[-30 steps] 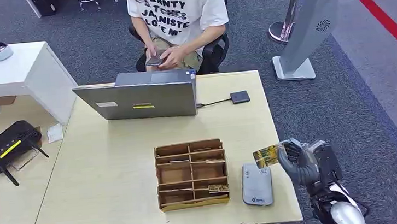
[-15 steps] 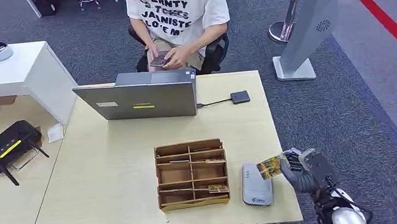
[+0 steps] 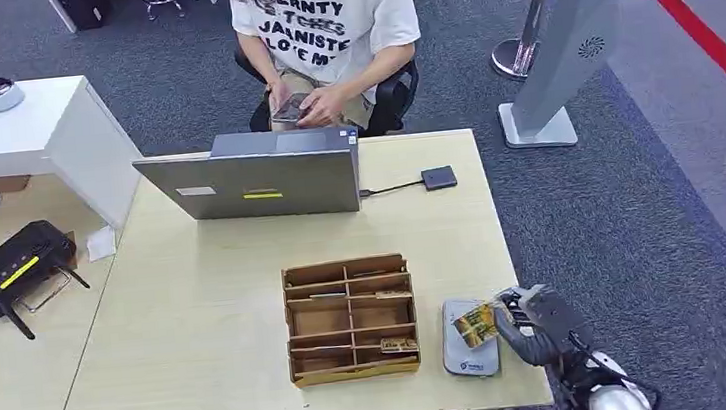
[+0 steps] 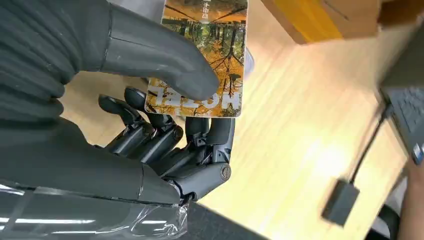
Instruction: Pass the card to the sensor for recognition and then transmit it.
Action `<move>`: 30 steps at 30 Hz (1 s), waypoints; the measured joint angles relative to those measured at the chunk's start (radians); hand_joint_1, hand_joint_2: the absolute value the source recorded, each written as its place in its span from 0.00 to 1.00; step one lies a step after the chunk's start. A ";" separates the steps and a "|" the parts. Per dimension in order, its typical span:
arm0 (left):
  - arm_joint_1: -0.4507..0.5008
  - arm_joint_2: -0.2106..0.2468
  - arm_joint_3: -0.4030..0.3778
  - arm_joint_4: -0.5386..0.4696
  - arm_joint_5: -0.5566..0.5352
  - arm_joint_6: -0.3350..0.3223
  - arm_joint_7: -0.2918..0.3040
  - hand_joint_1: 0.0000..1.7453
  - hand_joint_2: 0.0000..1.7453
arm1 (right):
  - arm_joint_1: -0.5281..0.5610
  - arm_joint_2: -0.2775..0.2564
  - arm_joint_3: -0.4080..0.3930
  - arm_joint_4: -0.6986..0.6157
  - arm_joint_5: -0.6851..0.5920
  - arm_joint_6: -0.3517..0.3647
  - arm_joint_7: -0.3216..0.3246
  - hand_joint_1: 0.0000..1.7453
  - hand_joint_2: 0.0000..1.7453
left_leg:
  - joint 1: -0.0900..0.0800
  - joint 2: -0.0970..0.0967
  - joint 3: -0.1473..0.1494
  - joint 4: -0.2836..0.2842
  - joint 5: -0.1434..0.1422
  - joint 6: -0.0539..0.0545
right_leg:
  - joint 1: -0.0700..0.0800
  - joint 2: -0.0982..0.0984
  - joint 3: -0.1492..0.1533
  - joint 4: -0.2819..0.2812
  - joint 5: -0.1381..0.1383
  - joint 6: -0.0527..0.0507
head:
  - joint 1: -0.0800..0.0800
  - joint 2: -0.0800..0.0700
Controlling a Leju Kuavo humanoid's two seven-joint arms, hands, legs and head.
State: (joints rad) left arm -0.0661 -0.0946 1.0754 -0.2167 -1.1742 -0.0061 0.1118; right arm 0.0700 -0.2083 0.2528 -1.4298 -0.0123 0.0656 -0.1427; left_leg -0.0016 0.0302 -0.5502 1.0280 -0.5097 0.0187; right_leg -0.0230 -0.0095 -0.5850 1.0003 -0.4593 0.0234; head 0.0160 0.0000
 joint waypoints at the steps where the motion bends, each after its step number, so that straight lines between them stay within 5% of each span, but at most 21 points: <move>1: 0.000 0.000 0.000 0.000 0.000 0.000 0.000 0.00 0.00 | -0.005 0.000 0.014 0.008 0.006 -0.003 0.002 1.00 1.00 | 0.000 0.000 0.000 0.000 0.000 0.000 | 0.000 0.000 0.000 0.000 0.000 0.000 | 0.000 0.000; 30: 0.000 0.000 0.006 0.000 -0.003 0.000 -0.006 0.00 0.00 | -0.048 -0.028 0.142 0.075 0.067 -0.067 0.026 1.00 1.00 | 0.000 0.000 0.000 0.000 0.000 0.000 | 0.000 0.000 0.000 0.000 0.000 0.000 | 0.000 0.000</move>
State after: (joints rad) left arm -0.0664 -0.0942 1.0819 -0.2163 -1.1772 -0.0061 0.1057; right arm 0.0221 -0.2361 0.3952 -1.3546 0.0546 -0.0012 -0.1171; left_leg -0.0016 0.0302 -0.5498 1.0280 -0.5097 0.0188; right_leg -0.0231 -0.0094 -0.5849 1.0004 -0.4593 0.0234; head 0.0160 0.0000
